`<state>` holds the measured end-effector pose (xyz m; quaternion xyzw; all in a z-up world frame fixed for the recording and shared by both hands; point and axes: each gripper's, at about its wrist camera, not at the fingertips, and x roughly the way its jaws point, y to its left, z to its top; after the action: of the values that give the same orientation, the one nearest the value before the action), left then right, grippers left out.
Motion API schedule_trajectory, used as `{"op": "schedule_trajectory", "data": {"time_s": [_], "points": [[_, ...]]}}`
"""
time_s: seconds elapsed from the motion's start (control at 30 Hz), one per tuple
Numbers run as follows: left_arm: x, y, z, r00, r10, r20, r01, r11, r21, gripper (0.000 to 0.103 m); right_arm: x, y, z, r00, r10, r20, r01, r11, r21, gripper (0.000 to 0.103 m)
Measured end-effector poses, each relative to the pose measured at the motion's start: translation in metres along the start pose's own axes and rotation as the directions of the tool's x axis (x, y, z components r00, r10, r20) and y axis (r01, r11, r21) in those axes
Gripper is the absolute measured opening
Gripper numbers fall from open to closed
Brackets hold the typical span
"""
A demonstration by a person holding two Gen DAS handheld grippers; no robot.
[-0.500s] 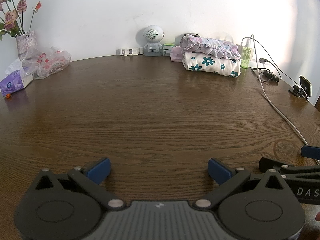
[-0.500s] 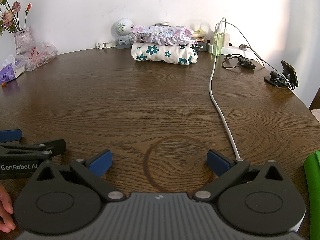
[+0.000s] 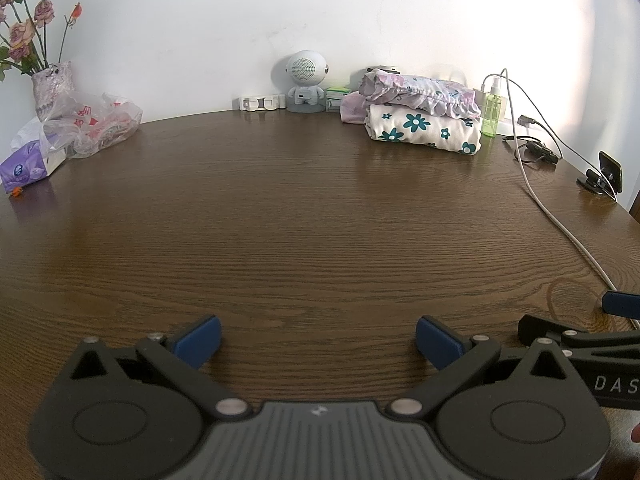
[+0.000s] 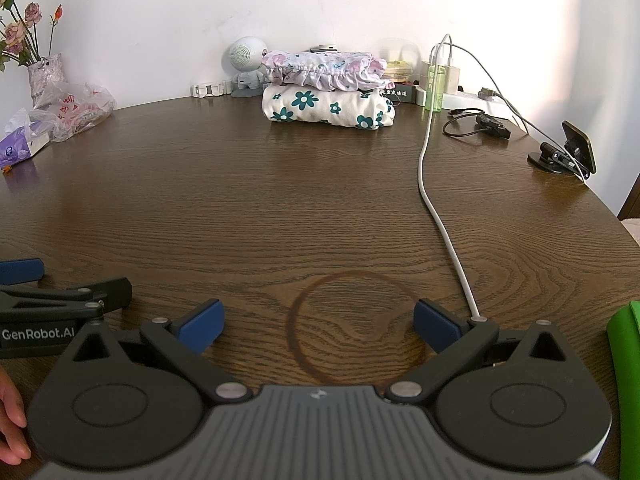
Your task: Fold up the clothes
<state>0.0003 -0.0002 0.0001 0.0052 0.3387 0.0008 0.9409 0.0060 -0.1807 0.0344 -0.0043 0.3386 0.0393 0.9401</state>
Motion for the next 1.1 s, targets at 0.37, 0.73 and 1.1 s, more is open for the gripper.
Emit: {"op": "schedule_trajectory", "data": {"time_s": [0.37, 0.73, 1.1], "points": [[0.0002, 0.0001, -0.0003, 1.0, 0.0, 0.0, 0.0, 1.0, 0.0, 0.103, -0.0001, 0.0002, 0.0007, 1.0, 0.0, 0.0, 0.0, 1.0, -0.001, 0.102], [0.0018, 0.001, -0.0001, 1.0, -0.002, 0.0, 0.002, 1.0, 0.0, 0.103, -0.0013, 0.0003, 0.0016, 1.0, -0.008, -0.001, 0.008, 1.0, 0.0, 0.102], [0.0007, 0.0004, -0.0013, 1.0, -0.001, 0.001, 0.001, 1.0, -0.002, 0.103, -0.002, 0.0017, -0.0005, 1.0, -0.02, -0.001, 0.02, 1.0, 0.01, 0.102]]}}
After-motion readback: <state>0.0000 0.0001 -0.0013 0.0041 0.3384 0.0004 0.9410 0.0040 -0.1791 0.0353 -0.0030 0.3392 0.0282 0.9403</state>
